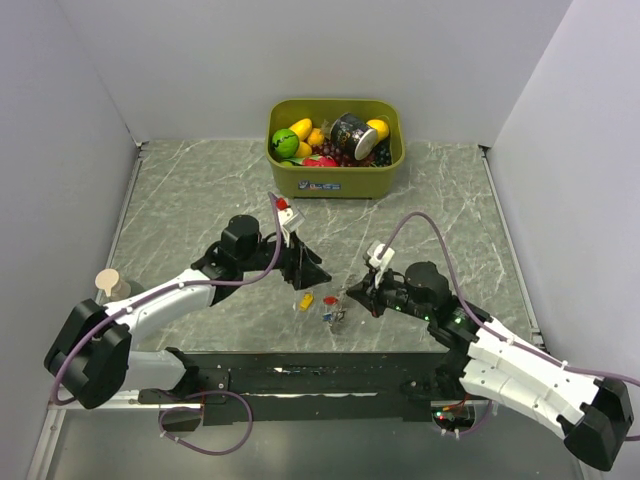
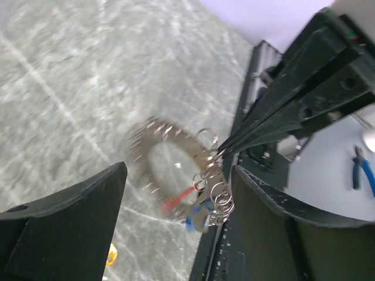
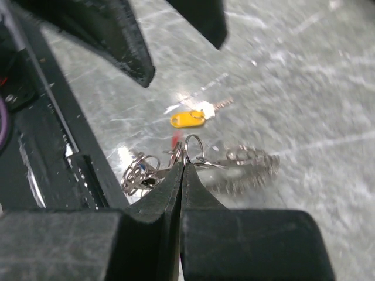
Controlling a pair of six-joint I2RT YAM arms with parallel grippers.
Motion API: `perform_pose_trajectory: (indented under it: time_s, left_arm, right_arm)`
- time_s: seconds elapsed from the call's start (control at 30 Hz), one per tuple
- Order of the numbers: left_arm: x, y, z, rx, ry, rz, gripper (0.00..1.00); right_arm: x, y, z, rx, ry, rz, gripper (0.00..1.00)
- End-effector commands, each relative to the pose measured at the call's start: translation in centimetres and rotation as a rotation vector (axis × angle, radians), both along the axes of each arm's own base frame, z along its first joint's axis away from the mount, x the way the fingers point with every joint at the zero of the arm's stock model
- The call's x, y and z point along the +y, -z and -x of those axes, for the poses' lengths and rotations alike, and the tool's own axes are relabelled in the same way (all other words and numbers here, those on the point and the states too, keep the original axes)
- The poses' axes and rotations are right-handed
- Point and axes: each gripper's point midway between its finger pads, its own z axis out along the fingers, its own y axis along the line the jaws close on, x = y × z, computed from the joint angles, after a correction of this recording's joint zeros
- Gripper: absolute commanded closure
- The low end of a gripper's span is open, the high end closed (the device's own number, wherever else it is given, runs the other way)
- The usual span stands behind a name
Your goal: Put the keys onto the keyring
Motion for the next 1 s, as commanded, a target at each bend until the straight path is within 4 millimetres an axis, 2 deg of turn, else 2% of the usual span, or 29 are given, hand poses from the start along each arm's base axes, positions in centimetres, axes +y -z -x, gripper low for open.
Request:
perform_pose_trajectory:
  time_s: [0.0,0.1,0.33,0.43,0.53,0.67,0.8,0.83,0.87,0.97]
  left_arm:
    - [-0.6,-4.9,1.9,-0.108,0.134,0.127,0.24]
    - [-0.6,-5.8,3.2,-0.128,0.209,0.158,0.26]
    - [-1.5,-5.7,5.3,-0.137,0.304,0.138,0.32]
    - [-2.1,-5.0,5.3,-0.124,0.3,0.108,0.35]
    - [-2.4,-4.4,5.0,-0.111,0.283,0.096,0.36]
    - [-2.3,-3.5,4.4,-0.09,0.246,0.073,0.36]
    - [-2.2,-2.9,3.9,-0.086,0.206,0.049,0.35]
    - [-2.1,-2.8,3.7,-0.084,0.191,0.042,0.34]
    - [-2.1,-2.6,3.6,-0.081,0.187,0.035,0.34]
    - [-2.0,-2.3,3.3,-0.078,0.172,0.025,0.34]
  right_arm:
    - [1.3,-3.8,1.1,-0.188,-0.145,-0.102,1.0]
    - [1.5,-4.4,2.1,-0.23,-0.207,-0.131,1.0]
    - [1.6,-4.6,3.0,-0.269,-0.262,-0.143,1.0]
    - [1.7,-4.1,3.2,-0.263,-0.274,-0.137,1.0]
    - [1.6,-2.7,3.1,-0.235,-0.259,-0.122,1.0]
    - [1.1,-2.2,2.6,-0.212,-0.215,-0.106,1.0]
    - [0.3,-2.0,1.8,-0.198,-0.149,-0.066,1.0]
    - [0.2,-2.6,1.6,-0.207,-0.137,-0.067,1.0]
    - [-0.2,-2.0,1.5,-0.188,-0.12,-0.043,1.0]
    - [-0.9,-2.8,1.0,-0.204,-0.079,-0.025,1.0]
